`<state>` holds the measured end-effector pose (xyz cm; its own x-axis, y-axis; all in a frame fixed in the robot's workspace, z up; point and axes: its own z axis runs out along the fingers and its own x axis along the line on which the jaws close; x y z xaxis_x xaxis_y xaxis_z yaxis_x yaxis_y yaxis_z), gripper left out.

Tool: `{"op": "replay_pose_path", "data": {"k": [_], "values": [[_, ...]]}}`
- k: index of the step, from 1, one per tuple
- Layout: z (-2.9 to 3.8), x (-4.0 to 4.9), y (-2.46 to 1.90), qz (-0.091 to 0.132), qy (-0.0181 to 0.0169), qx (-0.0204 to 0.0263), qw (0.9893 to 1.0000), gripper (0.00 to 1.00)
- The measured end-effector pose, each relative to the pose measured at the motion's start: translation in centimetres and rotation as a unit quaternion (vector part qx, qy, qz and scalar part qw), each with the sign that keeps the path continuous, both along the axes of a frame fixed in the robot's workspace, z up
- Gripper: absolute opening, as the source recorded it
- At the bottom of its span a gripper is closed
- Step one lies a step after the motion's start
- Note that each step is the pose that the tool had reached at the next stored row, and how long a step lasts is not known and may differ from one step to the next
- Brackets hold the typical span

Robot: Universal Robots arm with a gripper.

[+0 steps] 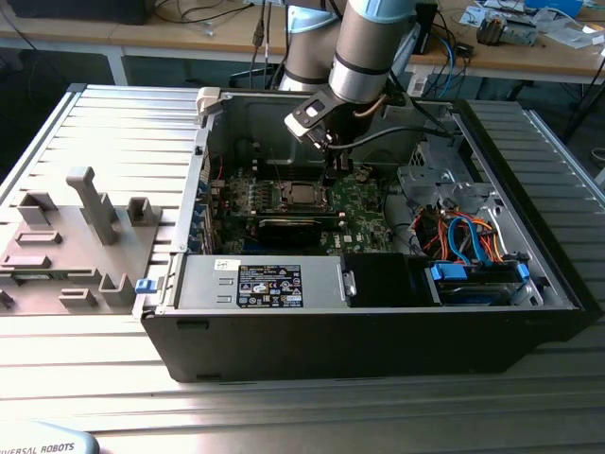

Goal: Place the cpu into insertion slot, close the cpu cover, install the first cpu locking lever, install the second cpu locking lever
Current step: 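Close the cpu cover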

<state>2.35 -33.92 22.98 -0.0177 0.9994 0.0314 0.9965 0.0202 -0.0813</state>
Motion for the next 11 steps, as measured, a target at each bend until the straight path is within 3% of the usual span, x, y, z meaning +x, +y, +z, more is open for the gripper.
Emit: {"op": "replay_pose_path", "data": {"k": [11], "values": [[-0.04, -0.46, 0.00, 0.000, -0.0004, -0.0008, 1.0000, 0.11]]}}
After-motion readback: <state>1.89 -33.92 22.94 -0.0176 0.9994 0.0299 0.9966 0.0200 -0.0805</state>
